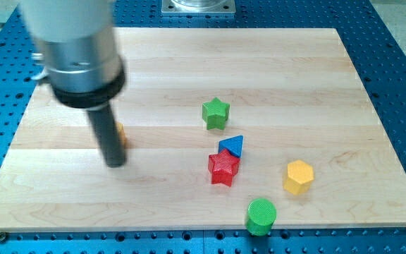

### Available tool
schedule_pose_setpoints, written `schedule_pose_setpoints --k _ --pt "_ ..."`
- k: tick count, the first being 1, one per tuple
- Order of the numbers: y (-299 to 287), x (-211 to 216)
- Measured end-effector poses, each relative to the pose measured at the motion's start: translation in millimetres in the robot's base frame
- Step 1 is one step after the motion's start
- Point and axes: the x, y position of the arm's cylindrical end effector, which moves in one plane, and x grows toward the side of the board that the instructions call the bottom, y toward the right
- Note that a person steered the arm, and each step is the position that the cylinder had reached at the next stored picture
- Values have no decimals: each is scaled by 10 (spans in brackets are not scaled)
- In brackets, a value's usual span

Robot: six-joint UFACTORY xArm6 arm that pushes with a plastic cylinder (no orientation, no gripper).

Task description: Move the yellow heart to the right of the blue cube

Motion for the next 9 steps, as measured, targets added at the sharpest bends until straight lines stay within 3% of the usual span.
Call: schedule_pose_setpoints --k 1,2,3,4,6,7,9 --pt "-420 -657" --pt "-188 -166" --pt "-44 -582" --pt "595 -573" --pt "-1 -1455" --pt "60 -1208" --pt "263 -1924"
